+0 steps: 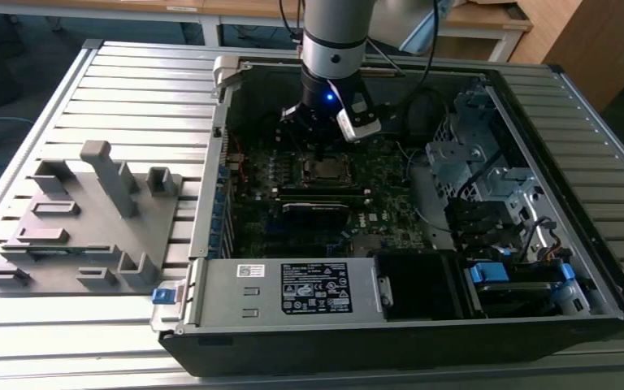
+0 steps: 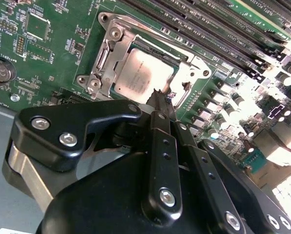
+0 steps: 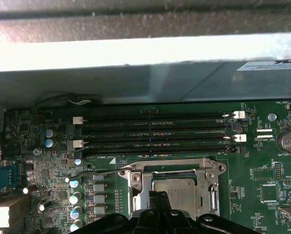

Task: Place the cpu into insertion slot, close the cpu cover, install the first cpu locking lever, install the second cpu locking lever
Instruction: 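Close the cpu cover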

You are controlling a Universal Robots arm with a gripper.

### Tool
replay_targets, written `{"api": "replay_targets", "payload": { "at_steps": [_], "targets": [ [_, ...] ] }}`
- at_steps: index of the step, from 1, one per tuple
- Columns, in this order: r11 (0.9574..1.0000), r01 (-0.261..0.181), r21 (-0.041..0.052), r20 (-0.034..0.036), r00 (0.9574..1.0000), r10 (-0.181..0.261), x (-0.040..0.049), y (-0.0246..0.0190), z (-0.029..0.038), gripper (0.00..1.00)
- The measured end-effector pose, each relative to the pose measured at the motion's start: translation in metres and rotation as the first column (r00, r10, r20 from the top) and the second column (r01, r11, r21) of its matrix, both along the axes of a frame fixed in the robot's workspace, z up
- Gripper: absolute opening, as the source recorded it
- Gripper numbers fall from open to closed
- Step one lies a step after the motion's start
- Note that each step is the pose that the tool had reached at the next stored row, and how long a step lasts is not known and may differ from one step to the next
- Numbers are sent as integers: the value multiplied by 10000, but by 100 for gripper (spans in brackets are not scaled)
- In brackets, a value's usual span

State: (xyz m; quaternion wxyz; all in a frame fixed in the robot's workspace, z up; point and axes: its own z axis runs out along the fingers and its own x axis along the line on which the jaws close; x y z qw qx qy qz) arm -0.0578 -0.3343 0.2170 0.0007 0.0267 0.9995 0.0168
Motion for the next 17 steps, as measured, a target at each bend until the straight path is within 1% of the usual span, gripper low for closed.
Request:
{"api": "replay_targets", "payload": {
  "at_steps": [4,9,17],
  "targets": [
    [10000,3,3,10,10000,-3,-6,-1,-3,10],
    [10000,0,1,78,10000,0,-20,-11,-42,10],
    [10000,0,1,105,9999,0,-71,-54,-57,10]
  ]
}}
